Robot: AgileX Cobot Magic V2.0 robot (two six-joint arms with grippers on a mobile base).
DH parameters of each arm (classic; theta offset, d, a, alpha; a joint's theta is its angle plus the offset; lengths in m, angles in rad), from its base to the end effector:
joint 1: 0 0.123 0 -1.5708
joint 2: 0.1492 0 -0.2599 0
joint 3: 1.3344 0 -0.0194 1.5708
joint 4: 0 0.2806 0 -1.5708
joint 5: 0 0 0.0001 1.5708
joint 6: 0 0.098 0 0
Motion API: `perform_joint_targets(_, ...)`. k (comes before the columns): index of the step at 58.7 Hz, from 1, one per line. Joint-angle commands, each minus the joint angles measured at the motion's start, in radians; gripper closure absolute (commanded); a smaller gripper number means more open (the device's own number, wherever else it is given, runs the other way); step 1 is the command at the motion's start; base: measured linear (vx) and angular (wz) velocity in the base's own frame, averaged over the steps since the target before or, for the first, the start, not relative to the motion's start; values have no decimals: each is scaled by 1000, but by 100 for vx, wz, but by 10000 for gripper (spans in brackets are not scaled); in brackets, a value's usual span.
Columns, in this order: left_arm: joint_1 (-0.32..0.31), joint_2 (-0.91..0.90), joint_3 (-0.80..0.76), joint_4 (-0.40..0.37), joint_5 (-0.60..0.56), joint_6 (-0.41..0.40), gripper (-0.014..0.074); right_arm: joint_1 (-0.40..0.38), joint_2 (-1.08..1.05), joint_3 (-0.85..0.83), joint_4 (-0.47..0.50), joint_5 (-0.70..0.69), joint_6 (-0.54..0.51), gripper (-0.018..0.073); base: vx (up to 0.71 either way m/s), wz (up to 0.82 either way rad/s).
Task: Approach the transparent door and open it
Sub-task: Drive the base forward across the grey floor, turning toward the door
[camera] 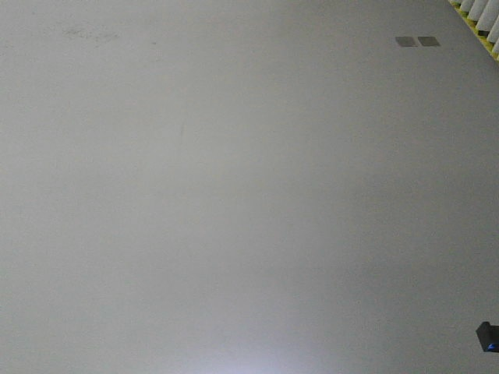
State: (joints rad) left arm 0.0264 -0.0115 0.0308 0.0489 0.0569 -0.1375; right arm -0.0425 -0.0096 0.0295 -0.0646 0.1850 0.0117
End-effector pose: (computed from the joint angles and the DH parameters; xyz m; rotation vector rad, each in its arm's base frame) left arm 0.1191 0.0034 0.1981 -0.0919 1.5572 -0.0469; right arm 0.1184 -0.0062 0.1858 0.0011 1.6888 -0.0808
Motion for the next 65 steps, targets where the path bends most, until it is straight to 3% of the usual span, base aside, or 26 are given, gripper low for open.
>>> perform_joint_targets(1,2,-14,16,-2,-82,-9,600,1,-17,5,-11,-78,-4,565,12,1)
perform_joint_targets(32,2,-14,16,-2,-82,-9,600,1,-17,5,-11,-78,-4,565,14,-4)
perform_joint_targets(65,2,-14,16,-2,-82,-9,600,1,-17,5,-11,-78,-4,565,12,19)
